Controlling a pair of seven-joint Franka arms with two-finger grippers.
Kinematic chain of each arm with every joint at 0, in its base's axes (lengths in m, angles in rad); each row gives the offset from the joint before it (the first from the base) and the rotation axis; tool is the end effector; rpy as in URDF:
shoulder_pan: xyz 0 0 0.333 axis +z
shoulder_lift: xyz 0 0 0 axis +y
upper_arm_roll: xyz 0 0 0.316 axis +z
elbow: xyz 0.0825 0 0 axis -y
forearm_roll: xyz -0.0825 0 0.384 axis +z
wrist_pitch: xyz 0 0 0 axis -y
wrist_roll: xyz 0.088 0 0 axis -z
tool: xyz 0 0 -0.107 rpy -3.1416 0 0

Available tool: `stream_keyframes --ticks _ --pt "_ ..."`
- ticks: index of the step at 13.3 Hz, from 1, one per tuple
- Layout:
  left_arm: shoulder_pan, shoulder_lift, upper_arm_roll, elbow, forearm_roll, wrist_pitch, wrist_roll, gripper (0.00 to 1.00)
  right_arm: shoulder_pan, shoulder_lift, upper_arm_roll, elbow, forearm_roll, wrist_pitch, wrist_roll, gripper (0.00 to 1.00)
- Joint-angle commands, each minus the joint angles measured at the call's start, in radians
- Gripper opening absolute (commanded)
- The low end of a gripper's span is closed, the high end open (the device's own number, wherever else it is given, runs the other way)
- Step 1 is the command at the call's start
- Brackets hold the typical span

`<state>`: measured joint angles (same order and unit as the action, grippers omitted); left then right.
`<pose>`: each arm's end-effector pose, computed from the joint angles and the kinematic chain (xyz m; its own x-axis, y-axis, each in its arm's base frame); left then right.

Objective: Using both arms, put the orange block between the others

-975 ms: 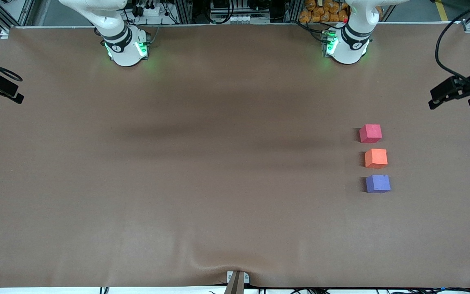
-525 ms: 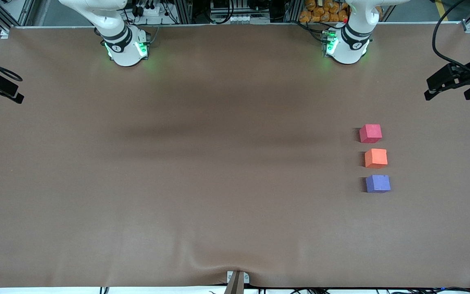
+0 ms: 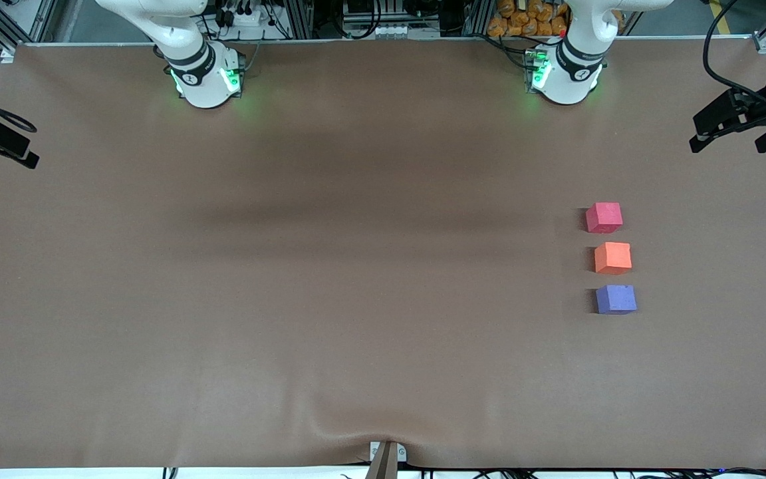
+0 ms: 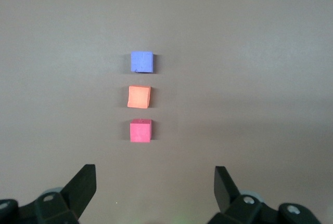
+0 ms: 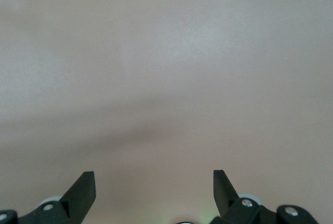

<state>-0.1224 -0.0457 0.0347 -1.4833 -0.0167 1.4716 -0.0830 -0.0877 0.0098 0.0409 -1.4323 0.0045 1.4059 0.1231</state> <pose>0.5271 -0.0477 0.6813 0.9995 -0.0063 0.0324 -0.0070 -0.9998 0.0209 0.5393 -0.0249 0.6692 0.9851 -0.1683 -0.0365 -0.1684 -0.9857 -0.0004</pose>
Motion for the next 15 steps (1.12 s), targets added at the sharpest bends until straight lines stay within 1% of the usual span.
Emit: stream_keyframes --ticks 1,2,6,9,10,12,15 --pt "-0.02 -0.055 0.016 -0.081 0.0 0.009 -0.007 1.0 -0.006 0.002 0.007 0.016 -0.006 -0.013 0.003 1.0" --pt "-0.019 -0.075 0.014 -0.109 0.0 0.025 -0.011 1.0 -0.006 0.004 0.007 0.016 -0.006 -0.013 0.003 1.0" --pt "-0.011 -0.075 0.014 -0.106 0.001 0.018 0.014 1.0 -0.006 0.002 0.007 0.016 -0.006 -0.013 0.003 1.0" --pt "-0.013 -0.088 0.01 -0.132 0.001 0.01 0.003 1.0 -0.006 0.004 0.007 0.016 -0.006 -0.013 0.003 1.0" --pt "-0.016 -0.111 0.004 -0.175 0.001 0.021 -0.001 1.0 -0.006 0.004 0.007 0.016 -0.006 -0.015 0.003 1.0" --pt "-0.01 -0.109 0.001 -0.172 0.001 0.042 0.017 1.0 -0.006 0.002 0.007 0.016 -0.006 -0.013 0.003 1.0" --pt "-0.01 -0.109 -0.003 -0.172 0.003 0.036 0.012 1.0 -0.006 0.002 0.007 0.016 -0.006 -0.013 0.003 1.0"
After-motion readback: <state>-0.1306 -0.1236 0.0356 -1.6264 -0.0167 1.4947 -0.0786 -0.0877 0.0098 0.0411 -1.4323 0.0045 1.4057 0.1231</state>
